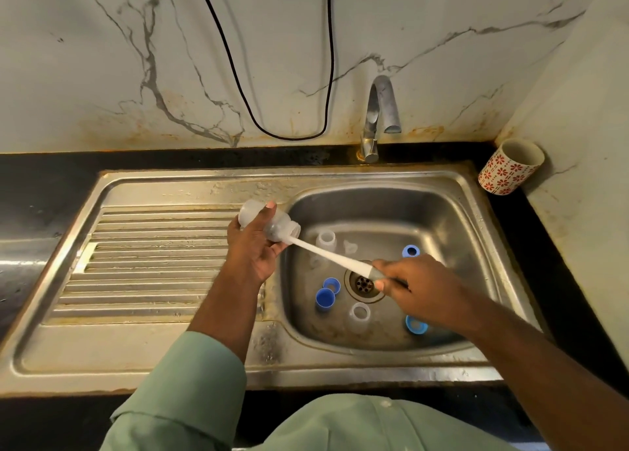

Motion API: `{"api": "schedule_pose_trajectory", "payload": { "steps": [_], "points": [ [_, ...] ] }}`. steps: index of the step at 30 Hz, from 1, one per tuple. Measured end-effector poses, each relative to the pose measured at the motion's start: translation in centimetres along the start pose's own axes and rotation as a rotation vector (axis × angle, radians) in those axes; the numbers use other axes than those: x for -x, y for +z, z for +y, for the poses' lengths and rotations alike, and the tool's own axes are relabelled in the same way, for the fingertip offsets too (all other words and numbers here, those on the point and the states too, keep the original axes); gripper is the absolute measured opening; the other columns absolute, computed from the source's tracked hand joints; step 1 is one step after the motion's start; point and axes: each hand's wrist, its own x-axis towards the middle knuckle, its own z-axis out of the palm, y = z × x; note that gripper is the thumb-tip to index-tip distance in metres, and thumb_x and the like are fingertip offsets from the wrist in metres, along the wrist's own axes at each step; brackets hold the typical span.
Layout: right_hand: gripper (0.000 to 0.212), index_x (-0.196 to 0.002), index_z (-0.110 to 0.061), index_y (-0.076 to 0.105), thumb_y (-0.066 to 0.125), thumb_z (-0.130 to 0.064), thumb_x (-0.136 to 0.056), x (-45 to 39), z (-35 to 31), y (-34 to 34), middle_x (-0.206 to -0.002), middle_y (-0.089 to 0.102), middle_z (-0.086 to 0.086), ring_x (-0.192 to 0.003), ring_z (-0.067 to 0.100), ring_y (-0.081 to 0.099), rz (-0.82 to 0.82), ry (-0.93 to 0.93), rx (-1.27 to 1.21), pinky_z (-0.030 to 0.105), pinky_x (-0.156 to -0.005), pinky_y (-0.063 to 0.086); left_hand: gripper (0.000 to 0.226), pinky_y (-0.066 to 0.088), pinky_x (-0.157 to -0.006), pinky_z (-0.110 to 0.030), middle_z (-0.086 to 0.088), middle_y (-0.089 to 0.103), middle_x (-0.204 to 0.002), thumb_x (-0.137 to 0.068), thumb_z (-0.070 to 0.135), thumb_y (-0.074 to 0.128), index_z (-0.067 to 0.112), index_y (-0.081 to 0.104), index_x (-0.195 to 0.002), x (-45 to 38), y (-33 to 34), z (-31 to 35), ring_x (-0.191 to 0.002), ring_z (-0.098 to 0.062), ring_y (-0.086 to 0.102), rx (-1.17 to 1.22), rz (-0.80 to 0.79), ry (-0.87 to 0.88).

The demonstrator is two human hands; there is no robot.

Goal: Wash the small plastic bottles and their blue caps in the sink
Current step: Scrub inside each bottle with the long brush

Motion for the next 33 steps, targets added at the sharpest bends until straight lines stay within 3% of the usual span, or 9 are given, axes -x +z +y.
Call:
{"api": "schedule_pose_trajectory", "payload": {
  "steps": [3,7,11,14,18,21,25,28,33],
  "points": [
    [0.032,-0.128,-0.025,0.063,0.058,-0.027,-0.096,-0.7,0.6,-0.9,-0.071,0.066,-0.001,-0.053,0.005,0.055,0.042,0.051,-0.131,0.019,-0.051,0.043,0.079,0.059,-0.076,-0.055,-0.017,0.048,-0.136,-0.078,0.013,0.082,0.019,0.040,-0.144,-0.2,-0.1,0.2,-0.112,-0.039,0.060,0.005,-0.046,0.001],
    [0.031,-0.125,-0.021,0.065,0.058,-0.026,-0.096,-0.1,-0.4,-0.6,-0.060,0.060,-0.025,-0.050,0.003,0.050,-0.032,0.060,-0.155,0.017,-0.049,0.039,0.074,0.061,-0.070,-0.052,-0.013,0.049,-0.130,-0.082,0.011,0.078,0.022,0.039,-0.143,-0.3,0.3,0.8,-0.108,-0.035,0.060,-0.002,-0.027,-0.001],
    [0.024,-0.117,-0.024,0.069,0.057,-0.022,-0.097,-0.4,-0.6,-0.9,-0.065,0.061,-0.004,-0.049,0.000,0.047,-0.001,0.123,-0.339,0.016,-0.048,0.038,0.074,0.060,-0.068,-0.049,-0.012,0.049,-0.130,-0.081,0.011,0.078,0.021,0.039,-0.143,-0.5,0.2,1.0,-0.109,-0.036,0.059,-0.007,-0.055,0.001],
    [0.023,-0.104,-0.010,0.072,0.056,-0.024,-0.097,-0.2,-1.3,-0.7,-0.065,0.062,0.003,-0.052,0.007,0.047,-0.077,0.125,-0.270,0.021,-0.049,0.039,0.077,0.059,-0.072,-0.054,-0.015,0.047,-0.134,-0.078,0.010,0.081,0.020,0.040,-0.143,-0.5,0.2,0.8,-0.114,-0.040,0.057,-0.013,-0.040,-0.003],
    [0.018,-0.109,-0.027,0.069,0.055,-0.025,-0.098,-0.1,-1.1,-1.6,-0.067,0.061,0.002,-0.049,0.009,0.046,-0.101,0.167,-0.439,0.024,-0.045,0.038,0.074,0.060,-0.074,-0.052,-0.015,0.048,-0.133,-0.081,0.011,0.079,0.018,0.039,-0.143,-0.7,-0.1,0.6,-0.112,-0.038,0.058,0.014,-0.064,-0.002],
    [0.023,-0.109,-0.016,0.071,0.054,-0.027,-0.098,-0.4,-1.0,-1.2,-0.065,0.059,0.000,-0.051,0.009,0.047,-0.107,0.150,-0.266,0.023,-0.048,0.039,0.075,0.060,-0.073,-0.055,-0.014,0.048,-0.130,-0.081,0.009,0.079,0.021,0.040,-0.143,-0.8,0.1,0.6,-0.111,-0.040,0.059,-0.011,-0.042,-0.009],
    [0.018,-0.104,-0.032,0.068,0.053,-0.024,-0.100,-0.1,-1.4,-1.7,-0.067,0.058,0.003,-0.048,0.012,0.045,-0.197,0.138,-0.560,0.024,-0.042,0.038,0.069,0.060,-0.071,-0.051,-0.015,0.047,-0.134,-0.082,0.013,0.078,0.019,0.043,-0.141,-1.0,-0.4,1.0,-0.113,-0.038,0.058,0.024,-0.054,-0.012],
    [0.019,-0.094,-0.024,0.070,0.052,-0.029,-0.100,0.0,-1.3,-1.8,-0.064,0.057,0.002,-0.048,0.011,0.045,-0.203,0.171,-0.500,0.028,-0.046,0.038,0.071,0.060,-0.074,-0.054,-0.015,0.047,-0.134,-0.082,0.010,0.078,0.023,0.042,-0.141,-1.3,-0.3,1.5,-0.114,-0.039,0.057,-0.015,-0.050,-0.002],
    [0.018,-0.096,-0.034,0.070,0.054,-0.027,-0.099,0.0,-1.9,-2.6,-0.068,0.059,0.006,-0.050,0.013,0.044,-0.171,0.189,-0.727,0.025,-0.042,0.036,0.070,0.059,-0.072,-0.042,-0.019,0.044,-0.143,-0.088,0.018,0.071,0.015,0.037,-0.149,-1.1,0.1,2.5,-0.115,-0.035,0.059,0.095,-0.269,0.022]
  ]
}}
